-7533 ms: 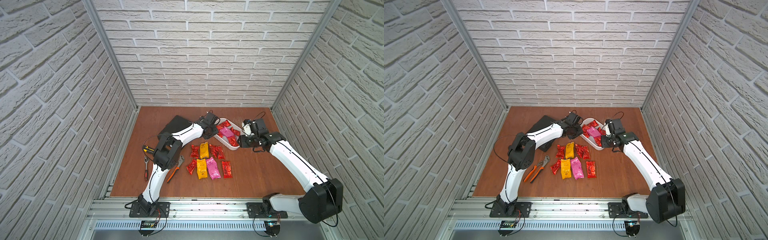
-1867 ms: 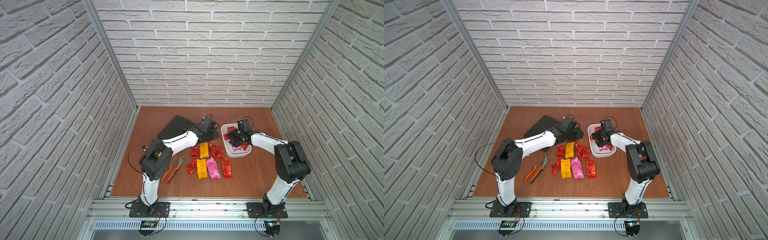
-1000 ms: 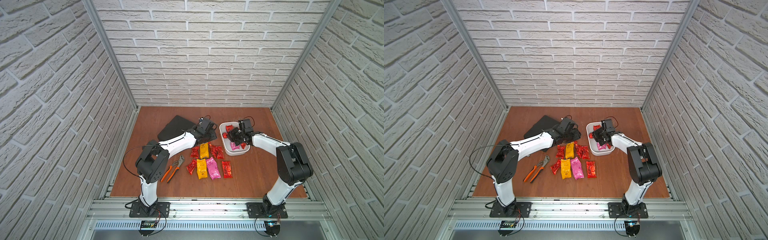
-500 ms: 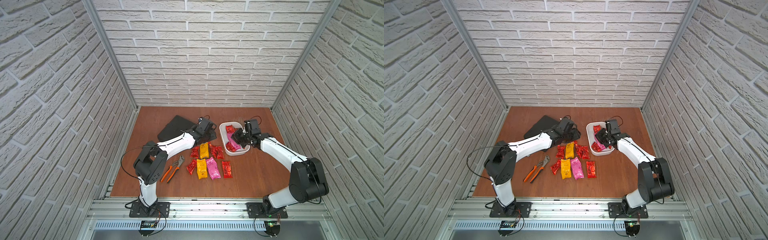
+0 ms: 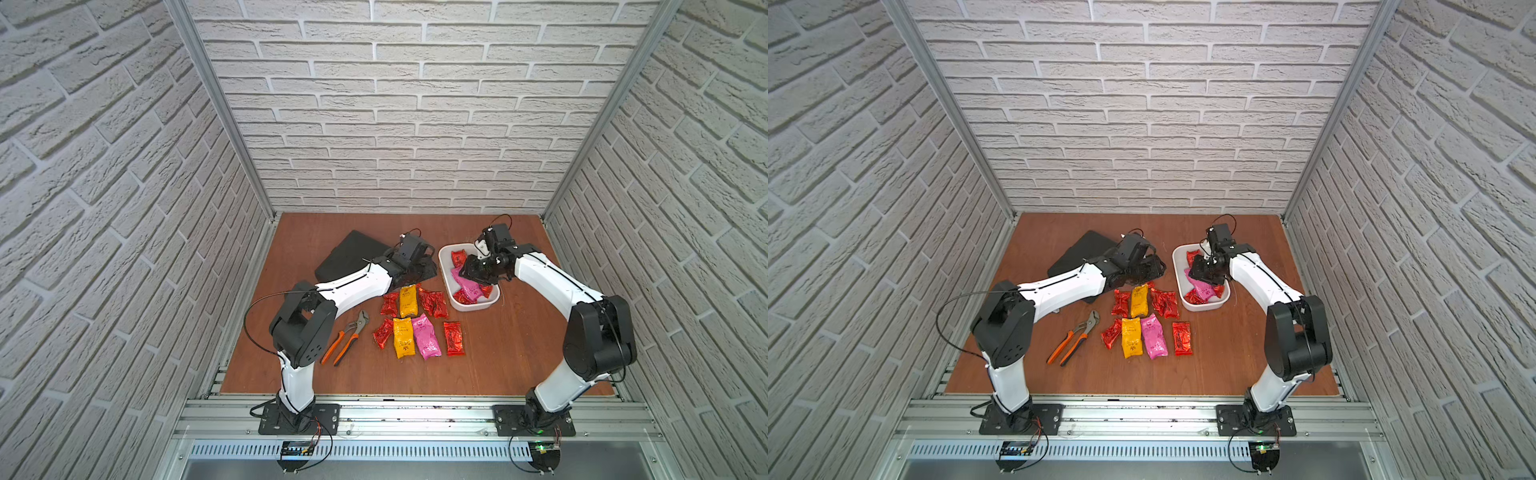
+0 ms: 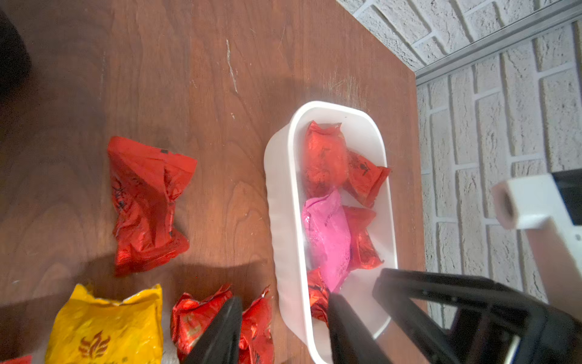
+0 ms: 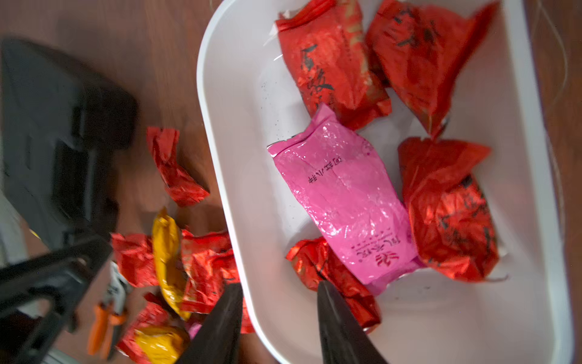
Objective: Take the tea bags out of the storage box
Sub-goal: Pick up the tea bag from the storage box.
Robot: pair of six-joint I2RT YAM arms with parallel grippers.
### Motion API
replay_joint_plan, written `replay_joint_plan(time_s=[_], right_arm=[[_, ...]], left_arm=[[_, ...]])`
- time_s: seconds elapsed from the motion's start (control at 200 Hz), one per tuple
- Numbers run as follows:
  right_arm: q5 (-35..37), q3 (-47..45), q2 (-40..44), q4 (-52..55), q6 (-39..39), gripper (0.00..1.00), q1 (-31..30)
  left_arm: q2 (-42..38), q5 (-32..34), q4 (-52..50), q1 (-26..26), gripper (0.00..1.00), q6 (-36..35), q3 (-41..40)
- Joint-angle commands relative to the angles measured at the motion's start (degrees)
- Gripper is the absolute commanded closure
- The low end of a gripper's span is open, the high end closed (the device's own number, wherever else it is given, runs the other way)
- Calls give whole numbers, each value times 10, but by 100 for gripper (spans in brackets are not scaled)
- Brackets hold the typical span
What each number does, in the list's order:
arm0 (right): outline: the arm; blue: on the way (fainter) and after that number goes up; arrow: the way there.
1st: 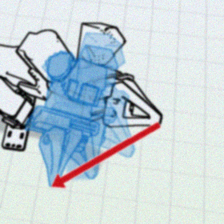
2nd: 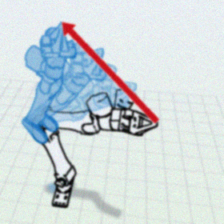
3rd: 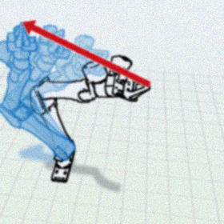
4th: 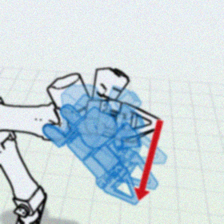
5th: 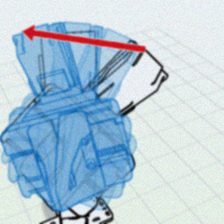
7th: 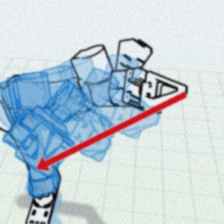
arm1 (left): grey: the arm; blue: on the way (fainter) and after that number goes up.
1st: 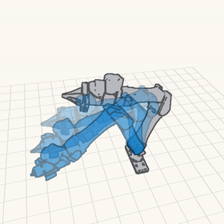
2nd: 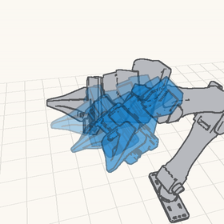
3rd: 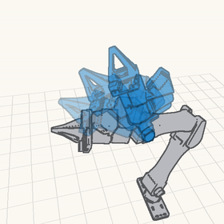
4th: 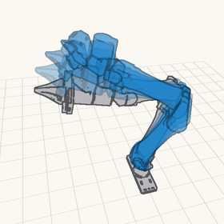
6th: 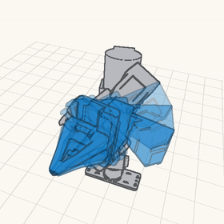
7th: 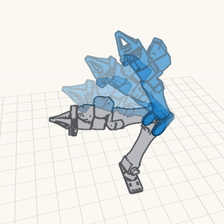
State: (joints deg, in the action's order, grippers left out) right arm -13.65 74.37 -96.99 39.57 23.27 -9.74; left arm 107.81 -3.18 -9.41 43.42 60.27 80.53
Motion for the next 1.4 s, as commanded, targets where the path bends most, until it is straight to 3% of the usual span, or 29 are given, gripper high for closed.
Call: replay_joint_plan(time_s=[0.0,0.11,0.595,0.84,1.025,1.395], right_arm=[[-1,23,-15,98,-176,48,-1],[-2,30,-22,113,-217,45,-1],[10,24,-96,100,-194,49,-16],[36,19,-125,83,-179,67,-16],[30,13,-83,71,-159,97,-16],[-16,0,50,74,-75,98,-16]], left_arm=[[21,-24,10,7,50,-2,22],[39,-41,18,10,48,6,31],[50,-23,26,0,50,38,21],[41,-19,26,-5,49,38,16],[27,-7,27,-7,49,36,5],[-50,92,45,-11,49,37,-65]])
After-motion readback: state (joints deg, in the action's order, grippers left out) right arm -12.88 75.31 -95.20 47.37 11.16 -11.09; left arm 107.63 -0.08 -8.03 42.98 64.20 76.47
